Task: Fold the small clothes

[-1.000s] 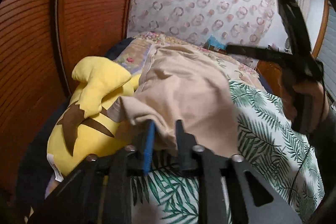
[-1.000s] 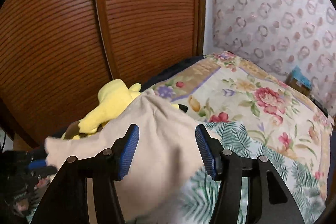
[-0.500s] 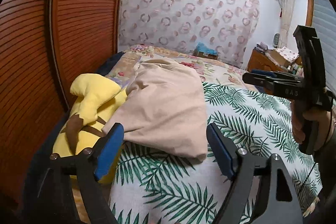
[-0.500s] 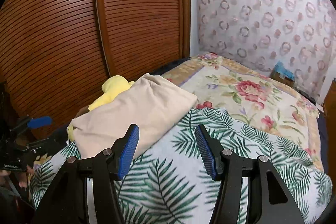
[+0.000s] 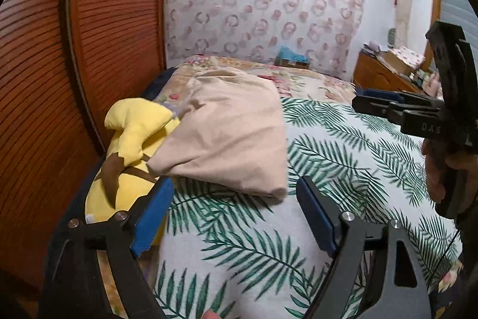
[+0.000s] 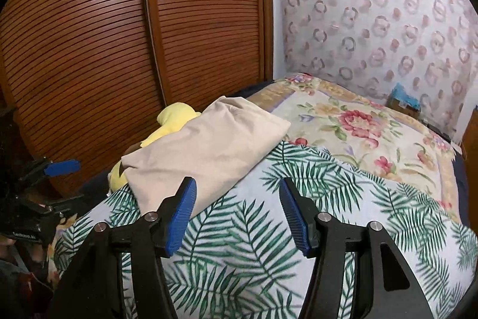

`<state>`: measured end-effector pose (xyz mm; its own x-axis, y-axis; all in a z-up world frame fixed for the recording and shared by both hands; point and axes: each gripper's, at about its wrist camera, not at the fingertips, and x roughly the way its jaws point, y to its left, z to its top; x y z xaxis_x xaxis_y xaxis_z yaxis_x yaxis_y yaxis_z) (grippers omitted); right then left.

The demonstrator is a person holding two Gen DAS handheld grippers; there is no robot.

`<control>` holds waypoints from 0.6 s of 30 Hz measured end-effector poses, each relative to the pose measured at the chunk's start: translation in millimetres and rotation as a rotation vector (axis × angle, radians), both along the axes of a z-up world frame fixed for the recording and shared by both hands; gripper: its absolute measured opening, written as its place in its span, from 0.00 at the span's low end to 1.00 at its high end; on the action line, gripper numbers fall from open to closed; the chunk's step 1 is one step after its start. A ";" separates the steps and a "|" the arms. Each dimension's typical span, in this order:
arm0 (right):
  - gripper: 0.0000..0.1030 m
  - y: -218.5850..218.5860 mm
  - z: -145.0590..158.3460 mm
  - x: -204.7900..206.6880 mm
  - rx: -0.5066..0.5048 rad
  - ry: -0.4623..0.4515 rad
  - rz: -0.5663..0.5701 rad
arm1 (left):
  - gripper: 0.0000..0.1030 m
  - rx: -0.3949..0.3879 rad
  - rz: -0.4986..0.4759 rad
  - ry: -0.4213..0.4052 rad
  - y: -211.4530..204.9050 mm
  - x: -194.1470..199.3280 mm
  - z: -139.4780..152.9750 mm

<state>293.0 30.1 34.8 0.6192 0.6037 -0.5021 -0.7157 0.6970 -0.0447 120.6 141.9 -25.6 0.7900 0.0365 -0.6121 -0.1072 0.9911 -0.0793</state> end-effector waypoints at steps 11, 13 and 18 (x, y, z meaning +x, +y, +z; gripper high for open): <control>0.72 -83.0 3.2 -75.8 0.061 -0.022 -0.119 | 0.82 0.005 -0.089 -0.052 -58.9 -7.5 9.0; 0.78 -99.5 4.5 -91.9 0.066 -0.032 -0.146 | 0.82 0.011 -0.099 -0.071 -72.3 -10.7 12.9; 0.83 -141.6 11.0 -131.2 0.089 -0.045 -0.223 | 0.82 0.003 -0.133 -0.093 -101.7 -15.7 25.1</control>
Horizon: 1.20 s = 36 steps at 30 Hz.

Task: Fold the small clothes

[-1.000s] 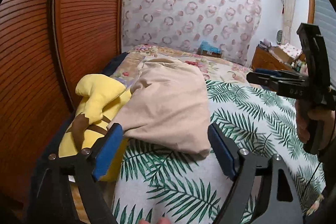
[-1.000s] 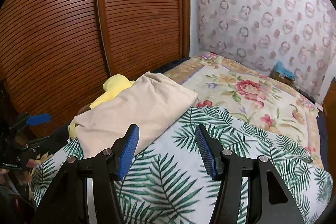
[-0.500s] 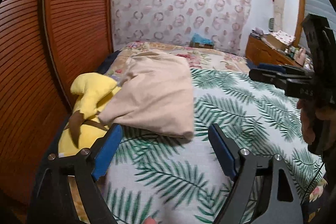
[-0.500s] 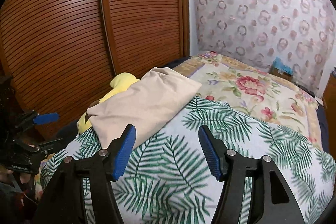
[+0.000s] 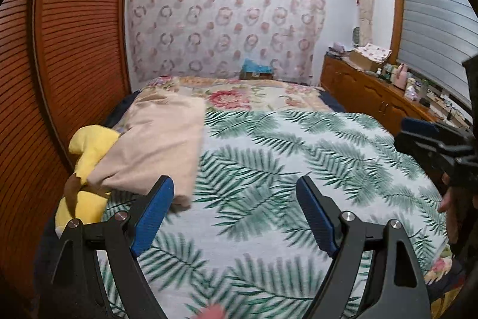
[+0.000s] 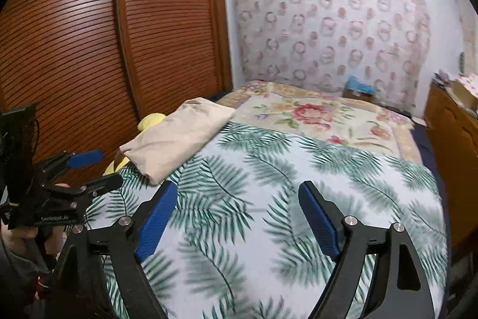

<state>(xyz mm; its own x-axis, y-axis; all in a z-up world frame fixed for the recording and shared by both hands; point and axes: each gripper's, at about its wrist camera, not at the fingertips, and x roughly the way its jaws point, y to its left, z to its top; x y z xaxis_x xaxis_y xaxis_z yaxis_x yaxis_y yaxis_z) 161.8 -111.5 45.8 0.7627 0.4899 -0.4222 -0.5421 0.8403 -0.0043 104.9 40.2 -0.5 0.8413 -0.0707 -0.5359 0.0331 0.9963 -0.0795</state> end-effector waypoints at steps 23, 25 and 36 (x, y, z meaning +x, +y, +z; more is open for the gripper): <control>0.83 -118.4 36.3 -147.1 0.120 -0.157 -0.337 | 0.82 0.044 -0.034 -0.141 -73.3 -40.8 73.4; 0.83 -114.7 35.0 -151.2 0.124 -0.161 -0.343 | 0.82 0.042 -0.029 -0.147 -72.4 -42.1 73.9; 0.83 -106.6 28.8 -146.9 0.123 -0.161 -0.342 | 0.82 0.042 -0.022 -0.140 -70.4 -41.7 70.4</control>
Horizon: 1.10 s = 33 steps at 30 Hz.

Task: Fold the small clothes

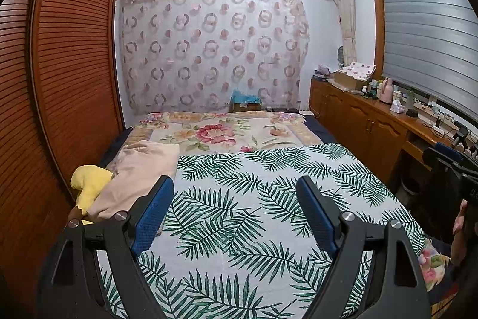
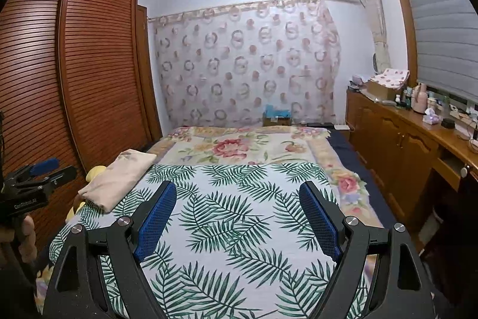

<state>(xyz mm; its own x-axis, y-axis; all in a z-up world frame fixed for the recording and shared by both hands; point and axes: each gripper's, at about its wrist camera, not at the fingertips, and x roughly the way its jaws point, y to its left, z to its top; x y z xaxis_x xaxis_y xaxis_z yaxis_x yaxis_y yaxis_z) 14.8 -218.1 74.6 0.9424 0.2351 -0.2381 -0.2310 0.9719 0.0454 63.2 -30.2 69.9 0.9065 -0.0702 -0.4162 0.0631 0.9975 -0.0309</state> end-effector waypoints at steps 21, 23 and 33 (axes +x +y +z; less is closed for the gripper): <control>0.83 4.4 -5.8 29.3 -0.002 0.004 0.014 | 0.82 0.003 0.001 0.000 0.7 0.2 -0.1; 0.83 3.0 -5.8 30.2 -0.003 0.003 0.015 | 0.82 0.001 0.000 0.000 0.7 0.1 -0.1; 0.83 1.9 -6.1 31.2 -0.004 0.001 0.017 | 0.82 0.002 0.001 0.001 0.2 0.2 -0.1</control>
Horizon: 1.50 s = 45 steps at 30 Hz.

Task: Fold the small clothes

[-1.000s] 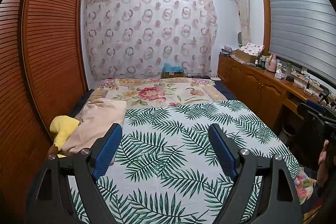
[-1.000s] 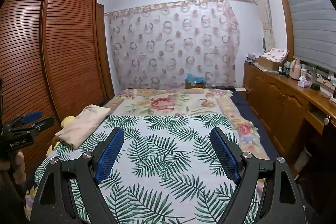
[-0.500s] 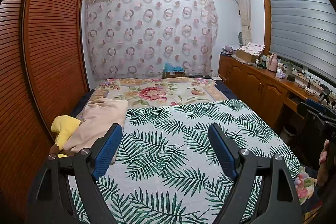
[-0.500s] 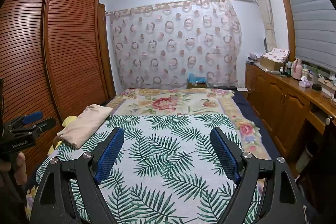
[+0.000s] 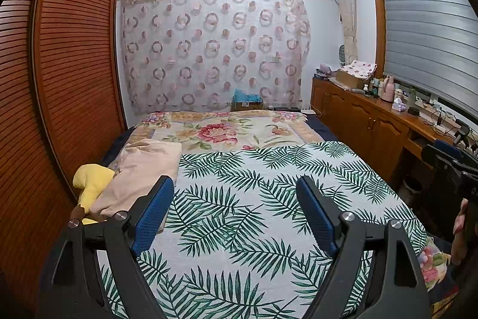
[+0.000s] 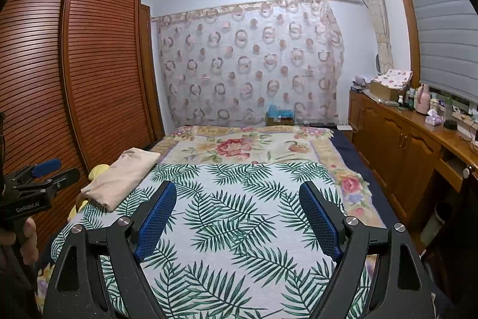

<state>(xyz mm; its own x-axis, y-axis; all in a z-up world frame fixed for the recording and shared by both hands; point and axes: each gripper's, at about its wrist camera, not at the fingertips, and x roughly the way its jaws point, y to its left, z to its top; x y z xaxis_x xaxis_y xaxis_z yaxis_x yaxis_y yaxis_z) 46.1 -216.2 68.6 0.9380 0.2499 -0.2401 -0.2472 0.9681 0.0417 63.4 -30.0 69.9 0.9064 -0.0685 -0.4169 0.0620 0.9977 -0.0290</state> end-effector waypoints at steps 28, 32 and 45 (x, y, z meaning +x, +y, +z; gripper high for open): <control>0.83 -10.3 0.0 1.1 0.000 -0.002 0.016 | 0.82 0.001 -0.002 -0.002 0.3 -0.1 -0.1; 0.83 -10.9 0.3 1.0 0.001 -0.003 0.015 | 0.82 0.002 -0.002 -0.002 0.0 -0.1 -0.4; 0.83 -12.2 0.3 1.0 0.000 -0.005 0.016 | 0.82 0.003 -0.001 -0.003 -1.0 0.4 -1.5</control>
<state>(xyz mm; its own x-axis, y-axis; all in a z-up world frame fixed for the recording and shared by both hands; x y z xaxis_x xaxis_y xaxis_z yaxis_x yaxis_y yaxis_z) 47.0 -228.4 68.9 0.9350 0.2652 -0.2357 -0.2631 0.9639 0.0405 63.8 -31.1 68.4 0.9074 -0.0687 -0.4146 0.0636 0.9976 -0.0263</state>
